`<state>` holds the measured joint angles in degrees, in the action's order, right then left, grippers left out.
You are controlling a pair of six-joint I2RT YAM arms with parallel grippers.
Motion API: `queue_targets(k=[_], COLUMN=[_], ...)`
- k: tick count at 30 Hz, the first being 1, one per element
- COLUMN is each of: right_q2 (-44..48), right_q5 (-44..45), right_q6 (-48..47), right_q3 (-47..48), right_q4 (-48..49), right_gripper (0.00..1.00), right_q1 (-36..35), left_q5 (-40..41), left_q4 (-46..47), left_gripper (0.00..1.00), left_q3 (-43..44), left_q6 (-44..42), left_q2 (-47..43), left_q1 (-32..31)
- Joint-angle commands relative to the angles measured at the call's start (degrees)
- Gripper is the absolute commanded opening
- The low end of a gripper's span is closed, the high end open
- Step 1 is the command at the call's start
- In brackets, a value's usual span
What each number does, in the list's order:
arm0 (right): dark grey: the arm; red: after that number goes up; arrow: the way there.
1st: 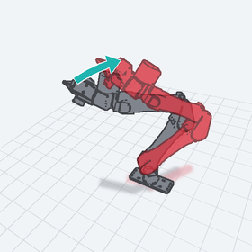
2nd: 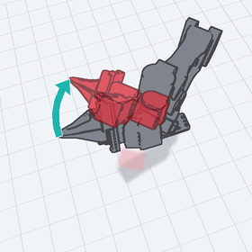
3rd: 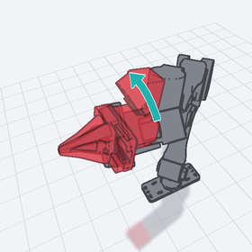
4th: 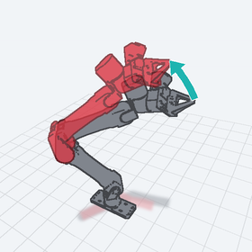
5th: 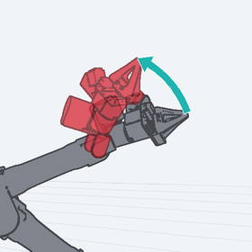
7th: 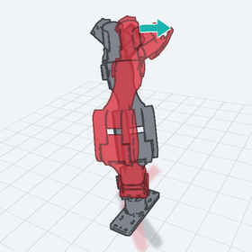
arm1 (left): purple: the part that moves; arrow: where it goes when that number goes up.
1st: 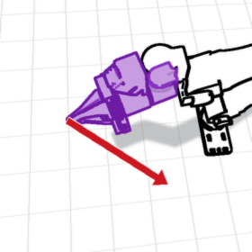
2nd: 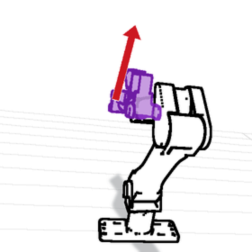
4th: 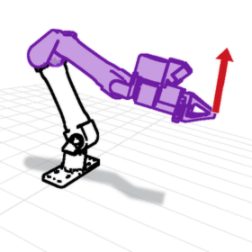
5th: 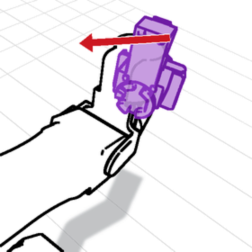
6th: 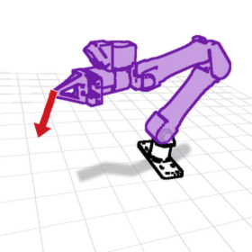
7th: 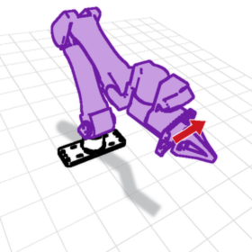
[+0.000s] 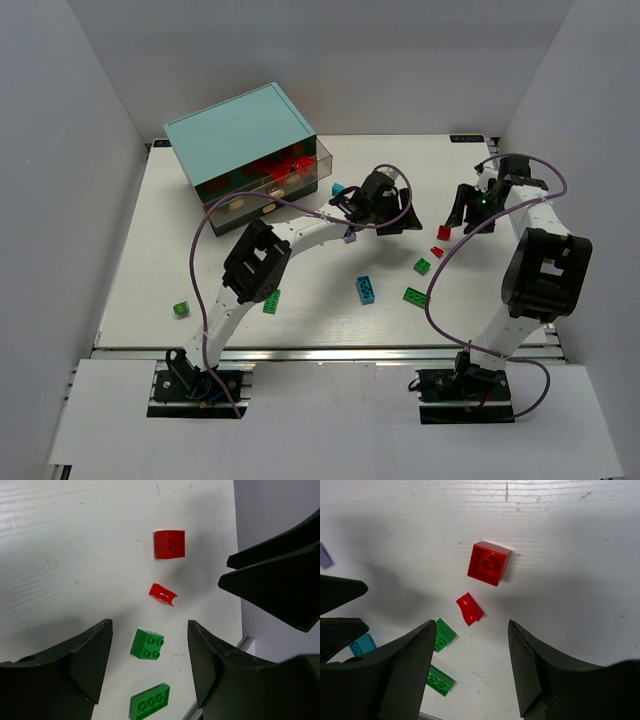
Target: Sort the legos into containers by color
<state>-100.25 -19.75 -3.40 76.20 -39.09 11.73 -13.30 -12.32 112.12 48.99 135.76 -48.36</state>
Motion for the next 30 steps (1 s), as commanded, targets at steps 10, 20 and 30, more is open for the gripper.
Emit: queue_targets(k=[10, 20, 30], right_q2=[-5.13, -11.46, -14.27], right_q5=[9.03, 16.23, 19.48], right_q6=[6.47, 9.72, 7.71], right_q3=[1.22, 5.80, 7.82], right_q4=[4.55, 3.32, 4.90], right_gripper=[0.66, 0.67, 0.46], right_q1=[-4.69, -7.95, -9.00], left_q5=[9.77, 12.51, 18.74], left_q4=[-6.23, -7.46, -9.12], left_gripper=[0.70, 0.73, 0.77], left_q3=[-8.92, -26.06, -39.77], left_q6=[-0.56, -4.61, -6.10], left_q2=[-13.15, -30.44, -50.83], left_q1=[-0.51, -0.51, -0.51])
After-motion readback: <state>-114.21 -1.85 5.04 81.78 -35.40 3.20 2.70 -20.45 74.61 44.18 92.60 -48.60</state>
